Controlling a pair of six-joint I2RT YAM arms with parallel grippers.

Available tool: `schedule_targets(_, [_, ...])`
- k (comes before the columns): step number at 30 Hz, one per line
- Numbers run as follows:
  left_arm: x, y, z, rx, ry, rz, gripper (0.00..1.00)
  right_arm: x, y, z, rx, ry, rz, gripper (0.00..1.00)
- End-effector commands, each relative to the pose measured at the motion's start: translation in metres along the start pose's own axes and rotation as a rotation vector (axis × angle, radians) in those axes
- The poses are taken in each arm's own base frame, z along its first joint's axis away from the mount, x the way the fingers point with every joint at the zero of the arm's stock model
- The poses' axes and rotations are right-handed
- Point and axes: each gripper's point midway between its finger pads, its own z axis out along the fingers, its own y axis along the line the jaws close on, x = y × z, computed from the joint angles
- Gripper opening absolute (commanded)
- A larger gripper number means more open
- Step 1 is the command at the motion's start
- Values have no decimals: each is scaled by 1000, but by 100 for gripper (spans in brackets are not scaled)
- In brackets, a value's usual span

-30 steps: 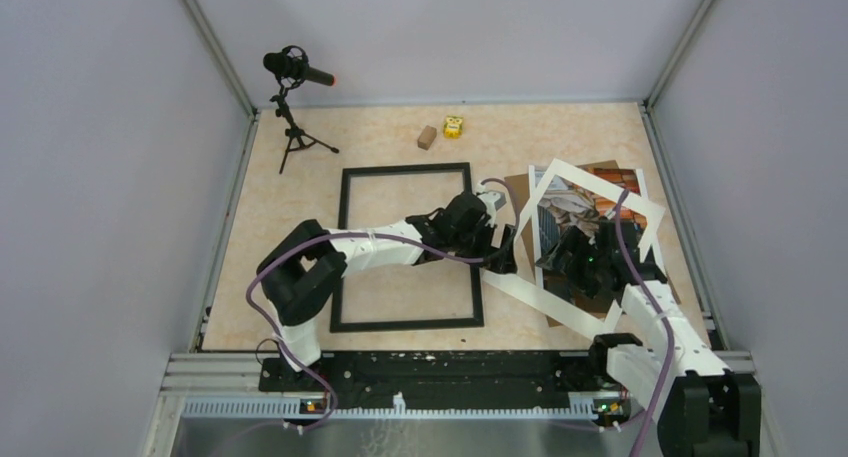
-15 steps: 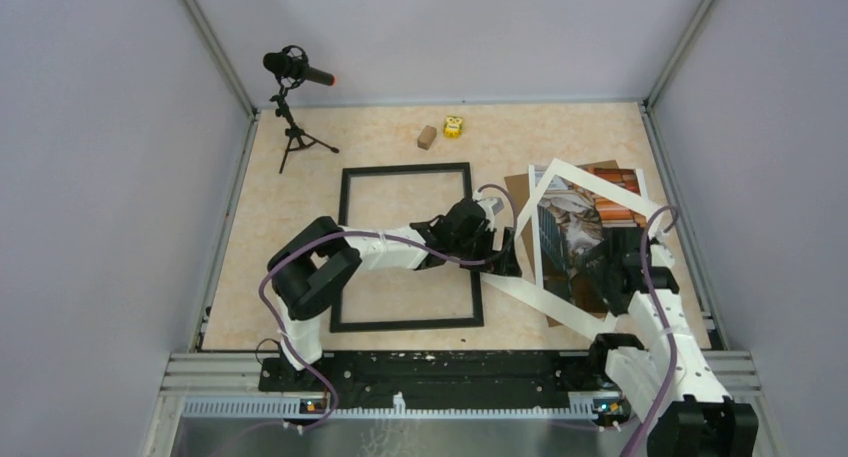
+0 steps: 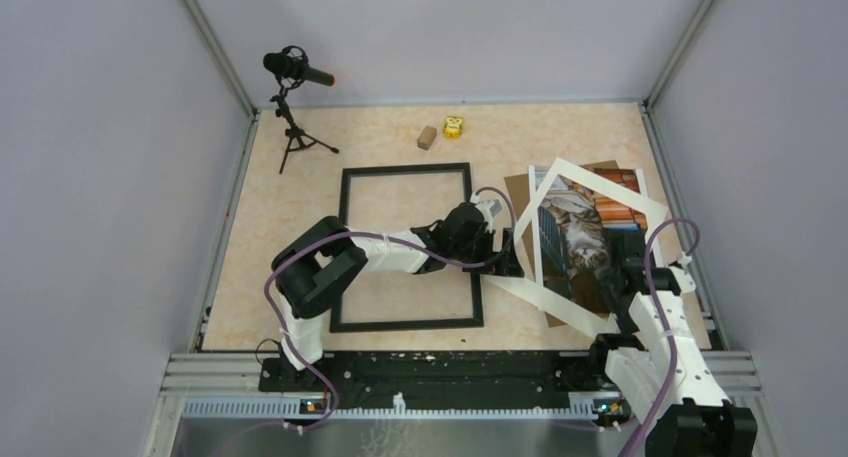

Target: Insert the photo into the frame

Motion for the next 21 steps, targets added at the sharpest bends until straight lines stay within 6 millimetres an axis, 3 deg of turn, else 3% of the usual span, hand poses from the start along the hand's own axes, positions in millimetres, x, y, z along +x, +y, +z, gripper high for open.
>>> schedule_targets(1, [7,16,5,-41,2,1,99,-8,-6,4,31,-52,68,99])
schedule_targets(11, [-5,29,4,-81,-7,20,99,-8,-1,10,20,-53,40,99])
schedule_targets(21, [-30,50,6,-84,-27,1,99,14,45,4,-196,90,-100,99])
